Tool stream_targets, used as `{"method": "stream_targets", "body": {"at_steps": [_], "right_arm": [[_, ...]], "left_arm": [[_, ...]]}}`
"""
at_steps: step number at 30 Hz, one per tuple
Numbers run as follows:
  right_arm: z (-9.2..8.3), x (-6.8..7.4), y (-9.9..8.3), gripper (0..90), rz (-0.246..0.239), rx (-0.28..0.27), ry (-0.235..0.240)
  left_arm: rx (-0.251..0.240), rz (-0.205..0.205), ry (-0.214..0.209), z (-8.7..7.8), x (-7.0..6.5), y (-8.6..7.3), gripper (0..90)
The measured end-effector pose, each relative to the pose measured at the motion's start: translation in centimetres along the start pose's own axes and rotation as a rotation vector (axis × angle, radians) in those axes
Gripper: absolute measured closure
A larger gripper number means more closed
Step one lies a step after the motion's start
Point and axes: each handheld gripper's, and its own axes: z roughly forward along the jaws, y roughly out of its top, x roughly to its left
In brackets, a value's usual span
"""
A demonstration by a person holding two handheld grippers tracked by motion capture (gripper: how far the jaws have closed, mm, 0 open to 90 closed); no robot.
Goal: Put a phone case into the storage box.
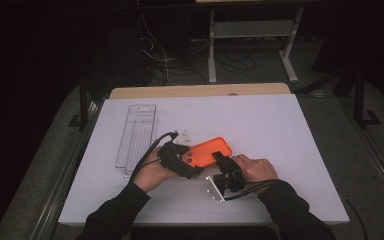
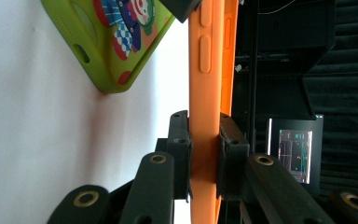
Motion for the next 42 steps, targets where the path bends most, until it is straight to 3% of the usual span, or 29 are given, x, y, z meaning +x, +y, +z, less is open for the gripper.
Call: {"method": "stream_targets", "body": {"at_steps": [2,5,7,11,16,18,23,26,29,34,35,37,39,41,42], "right_arm": [[0.0,0.1,0.0,78.2,0.001,0.001,0.006],[0.0,0.2,0.1,78.5,0.002,0.003,0.006],[0.1,0.1,0.1,78.5,0.004,0.003,0.005],[0.1,0.1,-0.1,78.5,0.01,0.02,0.0],[0.1,-0.2,-0.4,78.4,0.034,0.037,-0.001],[0.2,-0.5,-0.6,78.4,0.018,0.049,0.019],[0.2,-0.8,-1.3,78.4,0.101,0.063,0.038],[0.2,-1.1,-1.6,78.4,0.14,0.066,0.033],[0.1,-1.3,-1.8,78.3,0.213,0.067,0.041],[0.2,-1.8,-2.3,78.4,0.274,0.064,0.059],[0.3,-1.9,-2.4,78.3,0.267,0.061,0.069],[0.2,-2.2,-2.5,78.3,0.346,0.065,0.083],[0.3,-2.5,-2.8,78.4,0.356,0.05,0.096],[0.2,-2.6,-2.8,78.3,0.443,0.045,0.104],[0.2,-2.6,-2.9,78.3,0.463,0.043,0.107]], "left_arm": [[-0.013,-0.017,-0.006,0.1,0.0,0.0,15.5],[-0.008,0.005,0.0,0.0,0.1,-0.2,14.4],[-0.016,-0.005,0.029,0.0,0.0,-0.2,12.4],[-0.019,-0.013,0.02,-0.1,0.2,-0.3,3.1],[-0.026,-0.021,0.007,-0.3,0.5,-0.4,0.7],[-0.03,-0.02,0.009,-0.4,0.7,-0.5,0.6],[-0.051,-0.044,0.008,-0.6,0.8,-0.7,0.0],[-0.037,-0.032,0.008,-0.7,1.0,-0.7,0.0],[-0.029,-0.023,0.009,-0.7,1.1,-0.7,0.0],[-0.028,-0.032,0.008,-0.7,1.0,-0.8,0.0],[-0.029,-0.03,0.012,-0.7,1.0,-0.8,0.0],[-0.046,-0.055,0.011,-0.5,0.8,-0.8,0.0],[-0.046,-0.046,0.009,-0.5,0.9,-0.8,0.0],[-0.049,-0.046,0.012,-0.4,0.9,-0.8,0.0],[-0.046,-0.047,0.009,-0.4,0.9,-0.8,0.0]]}}
